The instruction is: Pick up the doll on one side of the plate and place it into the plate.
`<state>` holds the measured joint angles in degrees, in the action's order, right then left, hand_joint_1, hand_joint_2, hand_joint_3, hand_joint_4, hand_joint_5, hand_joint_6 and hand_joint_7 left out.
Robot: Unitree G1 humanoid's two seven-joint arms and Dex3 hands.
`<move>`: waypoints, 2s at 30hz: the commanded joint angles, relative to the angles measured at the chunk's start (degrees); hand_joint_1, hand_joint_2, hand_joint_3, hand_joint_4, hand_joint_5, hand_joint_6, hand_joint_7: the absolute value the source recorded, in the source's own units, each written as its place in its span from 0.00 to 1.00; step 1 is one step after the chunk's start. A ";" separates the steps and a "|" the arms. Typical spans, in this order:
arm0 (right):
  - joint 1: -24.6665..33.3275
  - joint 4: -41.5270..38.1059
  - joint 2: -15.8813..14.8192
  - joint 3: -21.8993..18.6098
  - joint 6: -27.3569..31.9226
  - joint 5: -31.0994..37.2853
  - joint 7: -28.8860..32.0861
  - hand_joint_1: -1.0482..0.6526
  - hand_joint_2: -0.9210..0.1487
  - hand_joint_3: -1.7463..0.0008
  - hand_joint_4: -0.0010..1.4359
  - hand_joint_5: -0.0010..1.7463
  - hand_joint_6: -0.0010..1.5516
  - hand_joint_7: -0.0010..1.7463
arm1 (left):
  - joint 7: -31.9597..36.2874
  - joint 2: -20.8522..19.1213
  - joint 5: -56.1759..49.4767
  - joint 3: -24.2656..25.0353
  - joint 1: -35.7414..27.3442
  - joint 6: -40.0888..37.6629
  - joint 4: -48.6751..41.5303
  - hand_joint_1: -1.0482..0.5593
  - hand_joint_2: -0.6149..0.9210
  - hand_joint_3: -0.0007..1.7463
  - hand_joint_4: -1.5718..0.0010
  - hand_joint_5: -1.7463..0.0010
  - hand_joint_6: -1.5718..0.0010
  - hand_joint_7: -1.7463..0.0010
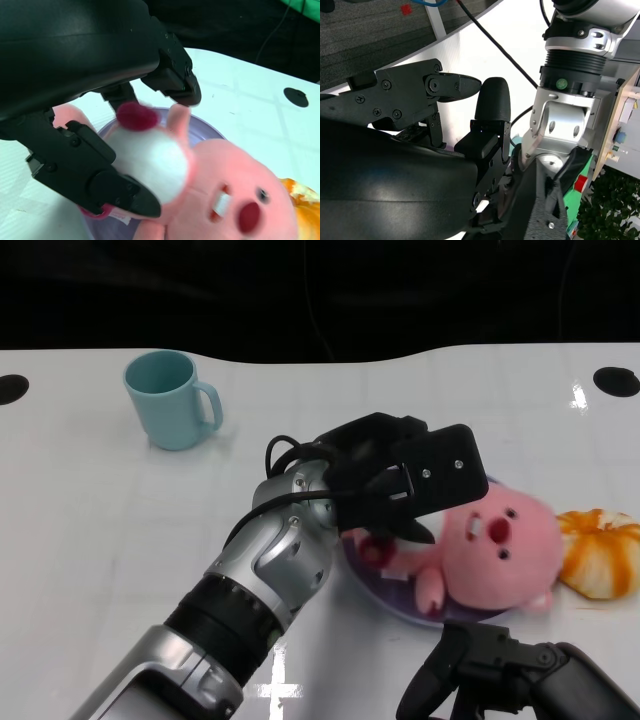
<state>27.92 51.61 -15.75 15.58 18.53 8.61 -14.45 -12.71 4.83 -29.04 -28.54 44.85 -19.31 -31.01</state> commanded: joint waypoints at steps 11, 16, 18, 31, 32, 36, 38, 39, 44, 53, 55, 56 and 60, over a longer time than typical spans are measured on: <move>0.42 0.08 -0.75 -2.17 -0.09 -1.57 -0.50 0.47 0.00 0.82 0.49 0.89 0.39 0.72 | -11.58 -9.06 0.85 -1.43 -4.71 0.58 13.71 0.04 1.00 0.16 1.00 1.00 0.97 1.00; 0.25 -0.23 -0.83 -2.69 -0.17 -1.62 -0.79 0.47 0.00 0.82 0.49 0.89 0.39 0.72 | -12.53 -11.30 3.10 0.70 -8.86 0.66 20.52 0.04 1.00 0.15 0.99 0.99 0.96 0.99; 0.15 -0.26 -0.90 -2.71 -0.03 -1.54 -0.90 0.47 0.00 0.82 0.49 0.88 0.39 0.72 | -13.67 -12.92 5.92 3.25 -11.83 1.30 25.11 0.05 1.00 0.16 0.98 0.99 0.96 0.99; -0.04 -0.76 -1.06 -3.11 -0.15 -2.10 -1.47 0.48 0.00 0.82 0.48 0.89 0.39 0.72 | -14.91 -16.44 22.33 16.79 -28.13 0.48 44.93 0.23 1.00 0.17 0.99 0.48 0.80 0.91; -0.03 -0.82 -1.06 -3.14 -0.29 -2.14 -1.48 0.48 0.00 0.82 0.48 0.89 0.39 0.72 | -14.71 -16.36 23.32 17.54 -29.11 0.29 45.89 0.25 1.00 0.17 0.97 0.44 0.76 0.89; -0.08 -0.74 -1.19 -3.16 -0.06 -1.92 -1.50 0.48 0.00 0.82 0.49 0.89 0.39 0.72 | -11.44 -14.05 28.54 22.17 -35.22 0.33 50.46 0.35 1.00 0.10 0.80 0.38 0.62 0.83; -0.13 -0.86 -1.18 -3.21 -0.22 -2.03 -1.53 0.47 0.00 0.82 0.49 0.89 0.39 0.72 | -10.06 -12.97 30.63 23.63 -37.57 0.09 52.29 0.40 1.00 0.10 0.72 0.37 0.56 0.80; -0.14 -0.93 -1.17 -3.24 -0.31 -2.10 -1.55 0.47 0.00 0.82 0.49 0.89 0.39 0.73 | -9.69 -12.74 31.38 24.03 -38.38 0.08 52.94 0.42 1.00 0.11 0.69 0.36 0.54 0.78; -0.46 -1.29 -1.01 -3.25 -0.35 -2.47 -1.63 0.47 0.00 0.81 0.49 0.89 0.40 0.73 | -8.06 -11.25 37.92 27.43 -45.25 -3.56 59.90 0.51 0.77 0.58 0.53 0.29 0.52 0.52; -0.61 -1.11 -1.08 -3.28 0.01 -2.53 -1.71 0.47 0.00 0.81 0.48 0.89 0.39 0.73 | -6.24 -12.61 50.31 31.66 -55.15 -16.55 73.17 0.55 0.71 0.78 0.51 0.06 0.53 0.21; -0.60 -1.22 -1.03 -3.44 -0.11 -2.76 -1.77 0.47 0.00 0.81 0.48 0.89 0.39 0.73 | -5.86 -13.10 52.05 32.04 -57.17 -18.02 75.05 0.55 0.72 0.76 0.51 0.05 0.54 0.19; -0.57 -1.30 -1.02 -3.52 -0.24 -2.87 -1.80 0.47 0.00 0.81 0.48 0.89 0.39 0.73 | -5.79 -13.23 52.75 32.18 -58.07 -18.36 75.68 0.55 0.72 0.74 0.50 0.03 0.55 0.17; -0.59 -1.63 -1.08 -3.93 -0.73 -3.25 -1.97 0.46 0.00 0.81 0.48 0.89 0.39 0.73 | -4.42 -12.53 56.17 32.98 -61.32 -20.11 77.69 0.54 0.74 0.69 0.50 0.00 0.56 0.14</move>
<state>27.30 50.26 -16.43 12.63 18.46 6.30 -16.26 -18.28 -7.40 26.05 3.65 -15.49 -38.69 45.54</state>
